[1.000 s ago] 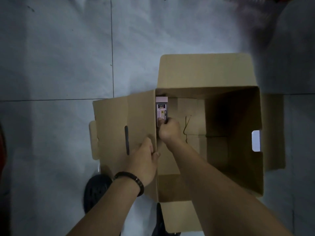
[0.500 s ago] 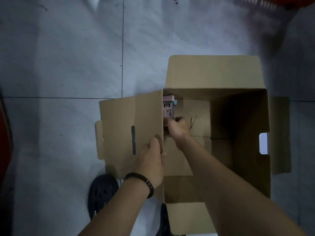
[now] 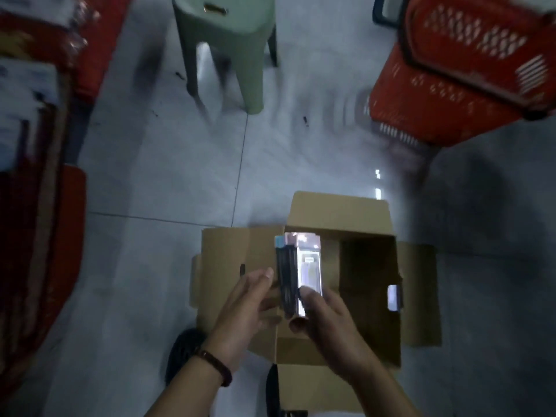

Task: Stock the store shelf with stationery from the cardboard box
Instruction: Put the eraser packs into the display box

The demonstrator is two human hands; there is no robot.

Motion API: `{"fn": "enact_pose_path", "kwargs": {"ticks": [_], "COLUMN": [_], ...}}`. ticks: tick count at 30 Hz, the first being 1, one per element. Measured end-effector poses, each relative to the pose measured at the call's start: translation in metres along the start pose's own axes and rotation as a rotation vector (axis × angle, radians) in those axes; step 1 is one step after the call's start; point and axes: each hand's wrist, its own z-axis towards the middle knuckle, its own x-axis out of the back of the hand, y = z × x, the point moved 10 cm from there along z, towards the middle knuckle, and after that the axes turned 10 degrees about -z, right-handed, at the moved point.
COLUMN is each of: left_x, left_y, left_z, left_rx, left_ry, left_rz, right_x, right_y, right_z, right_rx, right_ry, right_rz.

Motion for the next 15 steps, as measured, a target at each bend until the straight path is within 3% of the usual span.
{"fn": "enact_pose_path", "kwargs": {"ticks": [2, 9, 15], "left_x": [-0.032, -0.059, -0.022], "left_y": [0.043, 0.173, 0.225], "left_z": [-0.051, -0.283, -0.478], "left_rx": [-0.044, -0.256, -0.487], "left_ry": [-0.115, -0.132, 0.029], "left_rz": [-0.025, -0.236, -0.392], "right_x": [-0.014, -0.076, -0.144], "right_y": [-0.049, -0.239, -0.354], "right_z": [-0.048, -0.225, -0.366], "right_rx": [0.027, 0.264, 0.472], "right_ry": [-0.027, -0.112, -0.109], "right_rz": [-0.046, -0.314, -0.456]}}
